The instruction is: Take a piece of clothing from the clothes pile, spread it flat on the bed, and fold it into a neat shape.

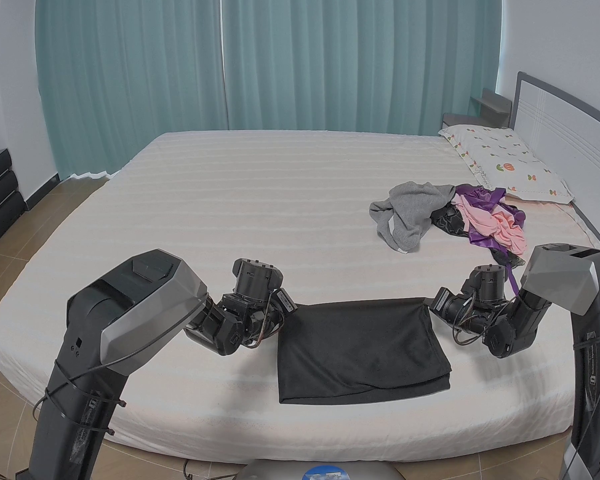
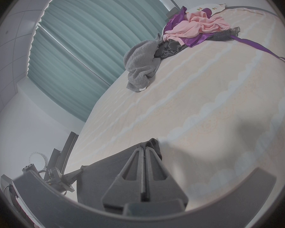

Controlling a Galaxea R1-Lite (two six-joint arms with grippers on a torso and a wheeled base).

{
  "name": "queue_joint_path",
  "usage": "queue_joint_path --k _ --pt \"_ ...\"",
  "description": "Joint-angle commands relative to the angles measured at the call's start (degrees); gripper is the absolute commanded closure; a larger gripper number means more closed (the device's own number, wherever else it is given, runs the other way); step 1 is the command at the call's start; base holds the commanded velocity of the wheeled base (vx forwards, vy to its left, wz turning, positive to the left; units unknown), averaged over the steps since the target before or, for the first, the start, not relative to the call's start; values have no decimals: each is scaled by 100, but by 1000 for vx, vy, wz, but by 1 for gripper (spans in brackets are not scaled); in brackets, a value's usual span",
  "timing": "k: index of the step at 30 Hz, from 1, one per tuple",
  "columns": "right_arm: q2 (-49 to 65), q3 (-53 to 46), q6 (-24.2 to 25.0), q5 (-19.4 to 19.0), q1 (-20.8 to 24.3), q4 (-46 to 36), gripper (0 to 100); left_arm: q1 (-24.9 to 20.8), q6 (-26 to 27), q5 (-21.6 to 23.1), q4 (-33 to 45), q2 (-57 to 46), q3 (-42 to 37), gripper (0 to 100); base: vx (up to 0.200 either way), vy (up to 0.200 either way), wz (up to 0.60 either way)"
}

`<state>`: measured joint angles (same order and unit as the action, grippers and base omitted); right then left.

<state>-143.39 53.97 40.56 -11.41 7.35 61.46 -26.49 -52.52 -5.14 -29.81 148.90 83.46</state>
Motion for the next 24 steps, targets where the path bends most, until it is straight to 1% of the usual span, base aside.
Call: queue_joint_path --k 1,6,7,8,15,20,23,24 --pt "-102 132 5 -2 3 -47 100 4 -22 -4 1 -36 -22 100 0 0 0" --pt "-102 167 -13 -2 -23 -126 100 4 -180 13 27 -98 -31 100 0 0 0" --pt "-111 167 -22 -2 -23 -126 0 4 -189 22 36 -115 -66 100 0 0 0" --pt "-119 167 -30 -2 -23 -126 0 4 -189 22 27 -124 -75 0 0 0 0" --pt "74 70 14 -2 12 -108 0 30 -224 75 -16 -229 -189 0 0 0 0" --pt "557 -229 -30 -10 74 -161 0 127 -725 110 -104 -405 -269 0 0 0 0" --pt "716 -536 -30 -10 109 -293 0 241 -804 163 -113 -528 -427 0 0 0 0" --pt "812 -791 -39 -19 91 -231 0 302 -813 295 -122 -599 -532 0 0 0 0"
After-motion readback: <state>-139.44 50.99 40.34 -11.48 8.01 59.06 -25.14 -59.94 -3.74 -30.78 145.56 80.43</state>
